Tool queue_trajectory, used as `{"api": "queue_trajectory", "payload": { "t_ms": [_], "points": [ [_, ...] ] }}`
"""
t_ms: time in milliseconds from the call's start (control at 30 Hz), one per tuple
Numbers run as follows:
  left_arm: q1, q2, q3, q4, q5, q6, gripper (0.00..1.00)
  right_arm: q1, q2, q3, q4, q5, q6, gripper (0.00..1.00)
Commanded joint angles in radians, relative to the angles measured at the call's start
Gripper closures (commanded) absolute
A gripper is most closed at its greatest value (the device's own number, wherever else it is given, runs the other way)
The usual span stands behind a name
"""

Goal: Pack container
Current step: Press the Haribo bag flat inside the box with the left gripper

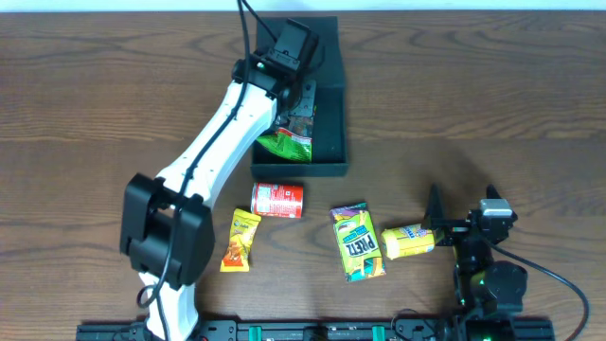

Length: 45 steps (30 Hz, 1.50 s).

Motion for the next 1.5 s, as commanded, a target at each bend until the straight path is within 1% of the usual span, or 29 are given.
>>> {"api": "queue_trajectory", "payload": {
  "t_ms": [0,67,333,500,600,767,1000,1267,1400,1467],
  "points": [
    [-0.008,0.064,-0.031,0.012,0.018,0.03,0.94,0.008,-0.006,-0.002,-0.005,-0.004,0.007,0.01],
    [-0.008,0.093,-0.035,0.024,-0.007,0.033,0.94,0.008,-0.006,-0.002,-0.005,-0.003,0.007,0.01],
    [-0.008,0.175,-0.035,0.03,-0.184,0.03,0.94,0.008,-0.006,-0.002,-0.005,-0.003,0.007,0.01],
    [-0.005,0.204,-0.036,0.027,-0.207,0.029,0.94,0.008,-0.006,-0.002,-0.005,-0.003,0.007,0.01],
    [-0.002,0.224,-0.036,0.026,-0.251,0.015,0.94,0.008,-0.006,-0.002,-0.005,-0.003,0.007,0.01],
    [-0.005,0.22,-0.035,-0.006,-0.232,0.015,0.94,0.008,-0.006,-0.002,-0.005,-0.004,0.007,0.01],
    [-0.019,0.134,-0.034,-0.067,-0.236,0.016,0.94,0.008,-0.006,-0.002,-0.005,-0.004,0.007,0.01],
    [-0.02,0.105,-0.037,-0.172,-0.235,0.015,0.94,0.008,-0.006,-0.002,-0.005,-0.003,0.007,0.01],
    [-0.021,0.106,-0.079,-0.133,-0.231,0.015,0.94,0.008,-0.006,-0.002,-0.005,-0.003,0.007,0.01],
    [-0.021,0.106,-0.114,-0.105,-0.205,0.015,0.94,0.008,-0.006,-0.002,-0.005,-0.004,0.007,0.01]
  ]
}}
